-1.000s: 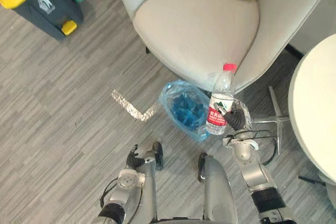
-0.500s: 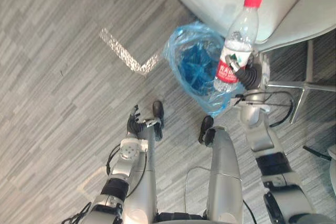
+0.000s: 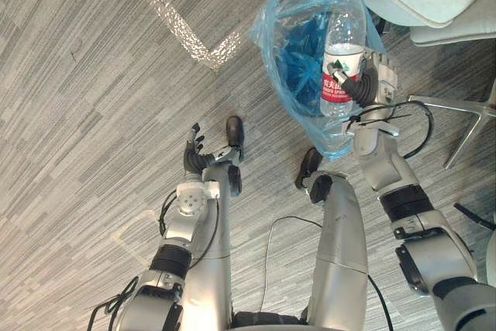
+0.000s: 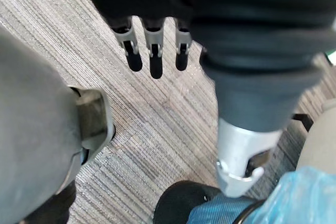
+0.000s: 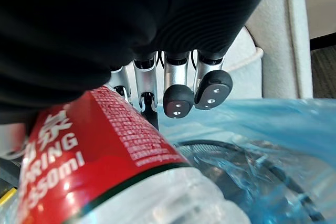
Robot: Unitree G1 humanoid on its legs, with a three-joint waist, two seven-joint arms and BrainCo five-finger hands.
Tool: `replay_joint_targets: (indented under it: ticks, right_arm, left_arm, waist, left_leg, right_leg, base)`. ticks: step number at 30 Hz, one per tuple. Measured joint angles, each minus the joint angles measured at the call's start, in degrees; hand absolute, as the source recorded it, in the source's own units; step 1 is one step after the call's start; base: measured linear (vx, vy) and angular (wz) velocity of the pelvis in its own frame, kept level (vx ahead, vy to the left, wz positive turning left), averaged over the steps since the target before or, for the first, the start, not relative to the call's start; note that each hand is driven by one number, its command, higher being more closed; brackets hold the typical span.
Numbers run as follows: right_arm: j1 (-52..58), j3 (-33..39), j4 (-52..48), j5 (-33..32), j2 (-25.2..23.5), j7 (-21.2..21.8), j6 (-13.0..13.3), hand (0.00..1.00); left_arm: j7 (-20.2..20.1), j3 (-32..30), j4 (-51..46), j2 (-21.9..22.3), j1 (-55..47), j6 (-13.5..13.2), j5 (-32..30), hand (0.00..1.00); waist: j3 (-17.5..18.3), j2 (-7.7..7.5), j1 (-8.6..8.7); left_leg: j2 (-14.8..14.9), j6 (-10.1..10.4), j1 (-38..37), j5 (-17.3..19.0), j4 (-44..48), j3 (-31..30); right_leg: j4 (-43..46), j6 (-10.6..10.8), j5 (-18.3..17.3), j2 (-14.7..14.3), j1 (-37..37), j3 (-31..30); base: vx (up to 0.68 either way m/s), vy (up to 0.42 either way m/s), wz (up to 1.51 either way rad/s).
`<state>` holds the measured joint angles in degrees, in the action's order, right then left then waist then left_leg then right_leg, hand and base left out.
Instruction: Gather rubbish on tea table into small bin, then transfer packed bag to large trash can.
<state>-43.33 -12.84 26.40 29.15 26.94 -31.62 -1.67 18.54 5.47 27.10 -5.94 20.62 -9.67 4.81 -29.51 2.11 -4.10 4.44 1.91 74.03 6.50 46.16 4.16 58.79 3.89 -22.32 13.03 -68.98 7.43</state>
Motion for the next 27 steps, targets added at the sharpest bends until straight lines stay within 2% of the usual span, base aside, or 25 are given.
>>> replay_joint_targets:
  ticks: [1, 12, 18, 27]
  right_arm:
    - [-0.44, -0.23, 1.12, 0.00, -0.01, 0.00, 0.04, 0.00]
    - [-0.51, 1.43, 3.14, -0.44, -1.95, -1.01, 0.03, 0.00]
    - [3.98, 1.58, -5.08, -0.31, -2.21, -1.21, 0.28, 0.00]
    - [9.63, 0.92, -7.87, 1.63, -2.15, 1.46, 1.94, 0.00]
  left_arm:
    - [0.00, 0.00, 0.02, -0.01, 0.00, 0.00, 0.00, 0.00]
    - [0.00, 0.03, 1.16, 0.00, 0.63, 0.10, 0.98, 0.00]
    - [-0.09, 0.00, 1.75, 0.04, 0.64, 0.50, 0.89, 0.00]
    - [-1.20, -0.08, 1.81, -0.32, 0.64, 1.06, -0.28, 0.00]
  waist:
    - [0.01, 0.00, 0.01]
    - [0.39, 0.01, -0.02]
    - [1.03, -0.05, 0.03]
    - [1.22, -0.23, 0.06]
  left_leg:
    - [0.00, -0.01, 0.00, -0.14, -0.07, -0.02]
    - [-0.09, 0.25, 0.03, -1.67, -1.08, -0.55]
    - [0.06, 0.19, 0.17, -2.19, -0.89, -1.00]
    - [0.87, 0.11, 0.13, -2.24, -0.09, -1.38]
  right_leg:
    - [0.00, -0.18, 0.10, 0.00, -0.03, 0.01]
    - [0.33, -1.14, 0.60, -0.02, -0.36, 0.50]
    - [0.56, -1.94, 0.97, -0.19, -0.29, 0.91]
    - [0.71, -2.80, 1.53, -0.94, 0.06, 1.23]
  base:
    - [0.00, 0.000, 0.00]
    - [-0.04, -0.003, 0.03]
    - [-0.05, 0.005, 0.00]
    - [-0.04, 0.004, -0.05]
